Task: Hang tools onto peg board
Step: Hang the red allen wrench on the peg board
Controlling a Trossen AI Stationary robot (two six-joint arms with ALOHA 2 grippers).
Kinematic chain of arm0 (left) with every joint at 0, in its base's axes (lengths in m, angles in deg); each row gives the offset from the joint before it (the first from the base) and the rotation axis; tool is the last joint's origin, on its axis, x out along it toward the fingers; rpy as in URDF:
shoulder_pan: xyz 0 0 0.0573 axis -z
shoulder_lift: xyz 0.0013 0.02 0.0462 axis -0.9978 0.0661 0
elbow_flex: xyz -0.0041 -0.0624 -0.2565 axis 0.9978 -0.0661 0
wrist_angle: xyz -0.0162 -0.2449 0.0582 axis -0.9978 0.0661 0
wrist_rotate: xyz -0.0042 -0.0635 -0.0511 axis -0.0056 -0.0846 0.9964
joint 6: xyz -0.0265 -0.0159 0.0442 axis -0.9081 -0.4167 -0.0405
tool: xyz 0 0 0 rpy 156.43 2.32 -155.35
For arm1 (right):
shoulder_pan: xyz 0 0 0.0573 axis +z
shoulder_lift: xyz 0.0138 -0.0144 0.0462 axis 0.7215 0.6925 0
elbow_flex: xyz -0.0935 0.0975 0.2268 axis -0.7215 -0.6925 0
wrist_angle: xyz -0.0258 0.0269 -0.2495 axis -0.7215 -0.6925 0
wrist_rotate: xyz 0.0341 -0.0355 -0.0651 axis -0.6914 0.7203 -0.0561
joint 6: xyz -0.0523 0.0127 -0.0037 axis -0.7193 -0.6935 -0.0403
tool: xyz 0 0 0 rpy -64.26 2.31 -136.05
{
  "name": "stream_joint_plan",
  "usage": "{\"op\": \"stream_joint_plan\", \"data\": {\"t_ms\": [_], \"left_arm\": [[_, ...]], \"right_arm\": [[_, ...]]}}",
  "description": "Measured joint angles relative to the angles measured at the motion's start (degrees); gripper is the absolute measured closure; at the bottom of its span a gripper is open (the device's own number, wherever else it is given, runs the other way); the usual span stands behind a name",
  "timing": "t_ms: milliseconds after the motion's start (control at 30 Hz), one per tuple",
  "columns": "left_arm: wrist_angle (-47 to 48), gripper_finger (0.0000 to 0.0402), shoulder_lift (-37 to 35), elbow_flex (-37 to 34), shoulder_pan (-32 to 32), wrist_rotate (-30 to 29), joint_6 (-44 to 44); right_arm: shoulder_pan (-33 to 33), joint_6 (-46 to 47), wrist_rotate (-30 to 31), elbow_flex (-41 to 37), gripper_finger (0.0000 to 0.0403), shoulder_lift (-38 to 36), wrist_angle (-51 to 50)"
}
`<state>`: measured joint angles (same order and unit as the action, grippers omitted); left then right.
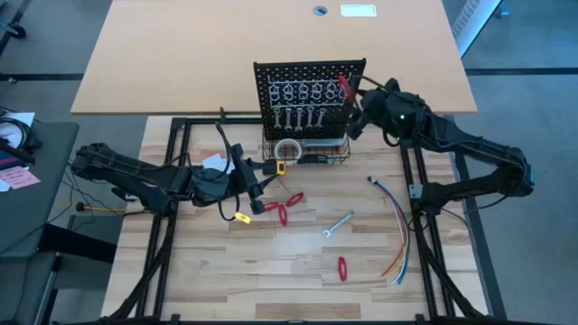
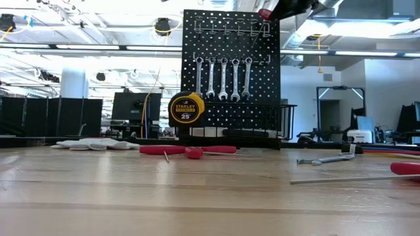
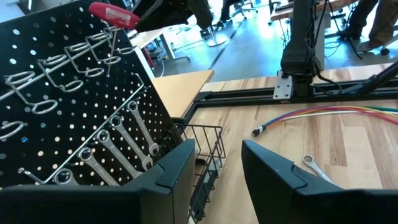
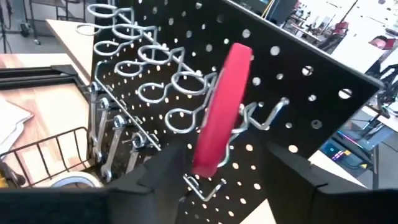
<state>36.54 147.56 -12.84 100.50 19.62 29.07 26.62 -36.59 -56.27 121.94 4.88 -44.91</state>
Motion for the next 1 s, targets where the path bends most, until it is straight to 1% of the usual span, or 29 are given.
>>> {"op": "stream_joint_plan", "data": {"t_ms": [267,367,533,733,1000], "left_arm": [[0.0,0.0272,0.0,0.0,0.0,-0.01,-0.05],[-0.02,0.0272,0.0,0.0,0.0,-0.01,-0.02],[-0.04,0.0272,0.0,0.0,0.0,-0.01,-0.04],[-0.09,0.0272,0.0,0.0,-0.01,0.0,-0.07],[-0.11,0.0272,0.0,0.0,-0.02,-0.01,-0.37]], "right_arm": [[0.0,-1.29,0.22,0.0,0.0335,0.02,0.98],[-0.09,-2.87,0.39,0.0,0.0361,-0.01,2.07],[-0.06,-4.42,0.93,1.32,0.0361,0.06,2.82],[-0.04,-4.43,0.95,3.64,0.0353,0.21,0.66],[-0.06,-4.45,1.23,4.02,0.0351,0.15,-1.59]]}}
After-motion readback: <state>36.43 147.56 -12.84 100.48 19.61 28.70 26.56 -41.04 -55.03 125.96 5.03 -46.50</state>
